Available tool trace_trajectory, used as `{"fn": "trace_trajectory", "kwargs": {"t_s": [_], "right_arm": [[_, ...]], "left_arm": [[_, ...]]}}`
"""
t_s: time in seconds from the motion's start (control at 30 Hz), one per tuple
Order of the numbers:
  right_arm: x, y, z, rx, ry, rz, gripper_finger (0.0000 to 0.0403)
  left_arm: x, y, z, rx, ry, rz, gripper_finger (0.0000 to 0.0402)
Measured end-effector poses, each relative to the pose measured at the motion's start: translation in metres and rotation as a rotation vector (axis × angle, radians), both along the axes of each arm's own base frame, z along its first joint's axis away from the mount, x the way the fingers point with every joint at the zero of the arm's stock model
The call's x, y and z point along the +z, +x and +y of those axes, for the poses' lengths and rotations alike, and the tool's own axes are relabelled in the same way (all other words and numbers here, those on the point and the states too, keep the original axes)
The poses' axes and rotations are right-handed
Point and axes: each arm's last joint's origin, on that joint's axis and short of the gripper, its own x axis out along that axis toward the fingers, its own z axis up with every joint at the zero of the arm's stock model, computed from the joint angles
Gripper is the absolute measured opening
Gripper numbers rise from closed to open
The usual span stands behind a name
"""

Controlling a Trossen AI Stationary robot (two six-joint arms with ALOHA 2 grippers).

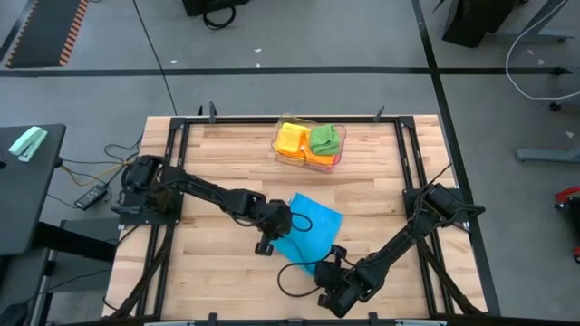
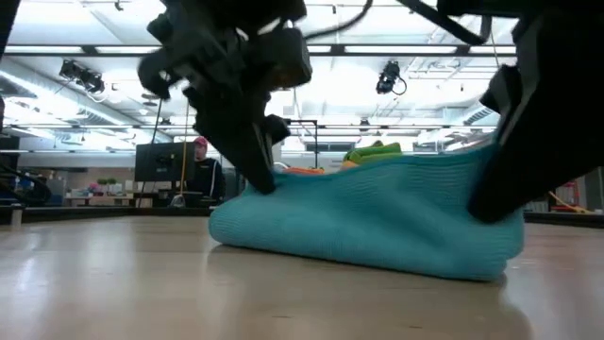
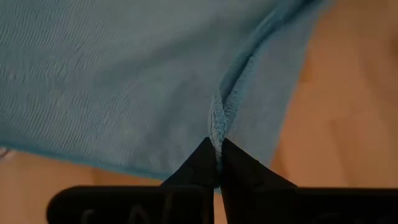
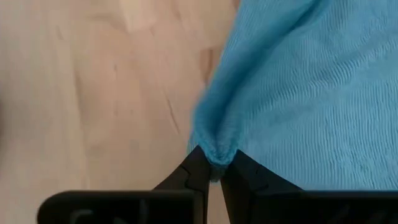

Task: Fold microfiber towels
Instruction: Fold the blue microfiber cloth

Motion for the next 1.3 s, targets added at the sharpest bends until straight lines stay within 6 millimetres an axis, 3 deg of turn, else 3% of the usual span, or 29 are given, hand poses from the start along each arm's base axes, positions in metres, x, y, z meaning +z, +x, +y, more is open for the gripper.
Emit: {"fn": "trace_trajectory", "kwargs": {"t_s": [0.2,0.53,0.87,1.13,1.3], "right_arm": [[-0.001,0.000,-0.006,-0.066,-0.001,0.020,0.0039],[-0.002,0.013,-0.023,-0.127,0.038,0.034,0.0039],[-0.002,0.011,-0.024,-0.154,0.046,0.048,0.0043],[-0.003,0.011,-0.024,-0.158,0.043,0.053,0.0107],[-0.004,0.009,-0.025,-0.163,0.053,0.078,0.0152]], "left_arm": [[-0.015,0.005,0.008,0.011,0.016,0.036,0.0035],[-0.016,0.004,0.014,0.012,0.026,0.048,0.0017],[-0.016,0.005,0.018,0.029,0.102,0.036,0.0033],[-0.023,0.005,0.018,0.021,0.111,0.060,0.0026],[-0.033,0.008,0.018,0.008,0.145,0.065,0.0075]]}}
